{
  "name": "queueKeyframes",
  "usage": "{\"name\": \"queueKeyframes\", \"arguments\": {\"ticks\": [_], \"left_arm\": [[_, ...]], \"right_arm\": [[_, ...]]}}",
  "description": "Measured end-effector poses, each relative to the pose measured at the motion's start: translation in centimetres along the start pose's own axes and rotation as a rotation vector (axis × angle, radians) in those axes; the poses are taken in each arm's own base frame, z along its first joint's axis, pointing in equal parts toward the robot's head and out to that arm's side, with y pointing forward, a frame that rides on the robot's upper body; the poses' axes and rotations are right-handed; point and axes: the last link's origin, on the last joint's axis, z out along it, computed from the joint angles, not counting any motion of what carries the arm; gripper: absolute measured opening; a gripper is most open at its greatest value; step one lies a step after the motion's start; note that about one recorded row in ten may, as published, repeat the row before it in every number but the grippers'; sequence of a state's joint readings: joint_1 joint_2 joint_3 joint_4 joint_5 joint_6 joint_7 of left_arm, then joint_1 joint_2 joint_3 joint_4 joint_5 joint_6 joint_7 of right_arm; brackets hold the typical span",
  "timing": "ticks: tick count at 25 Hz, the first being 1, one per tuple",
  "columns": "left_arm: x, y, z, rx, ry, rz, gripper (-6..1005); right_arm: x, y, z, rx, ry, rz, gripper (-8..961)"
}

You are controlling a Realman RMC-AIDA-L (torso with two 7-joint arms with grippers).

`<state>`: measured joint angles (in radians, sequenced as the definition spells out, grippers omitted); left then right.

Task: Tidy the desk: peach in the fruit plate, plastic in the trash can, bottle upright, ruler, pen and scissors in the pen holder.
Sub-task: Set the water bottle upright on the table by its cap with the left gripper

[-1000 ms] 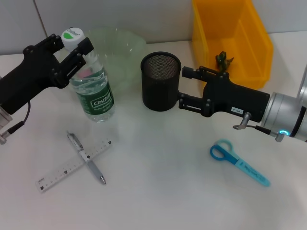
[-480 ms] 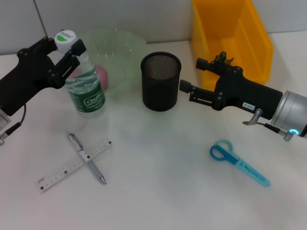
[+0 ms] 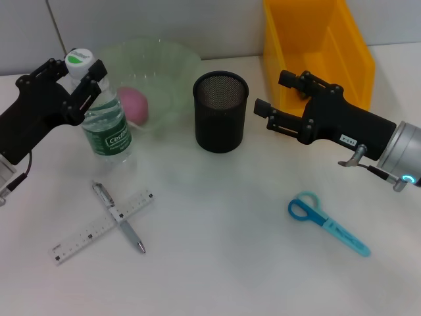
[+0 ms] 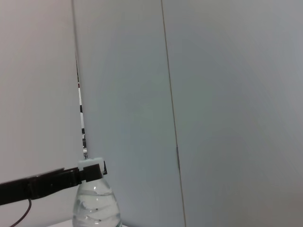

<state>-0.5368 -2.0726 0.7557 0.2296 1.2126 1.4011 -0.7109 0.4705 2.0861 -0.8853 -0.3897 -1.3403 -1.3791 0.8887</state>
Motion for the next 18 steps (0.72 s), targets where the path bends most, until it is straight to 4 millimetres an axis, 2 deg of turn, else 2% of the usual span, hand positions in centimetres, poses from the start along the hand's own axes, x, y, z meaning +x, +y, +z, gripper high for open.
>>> {"name": "queueKeyframes", "arguments": {"ticks": [18], "left_arm": [[-1.3,-0.2,0.5,0.093,-0.030,-0.033,486]], "right_arm": [[-0.1,-0.1,0.1,0.006,-0.009,0.004,793]]}}
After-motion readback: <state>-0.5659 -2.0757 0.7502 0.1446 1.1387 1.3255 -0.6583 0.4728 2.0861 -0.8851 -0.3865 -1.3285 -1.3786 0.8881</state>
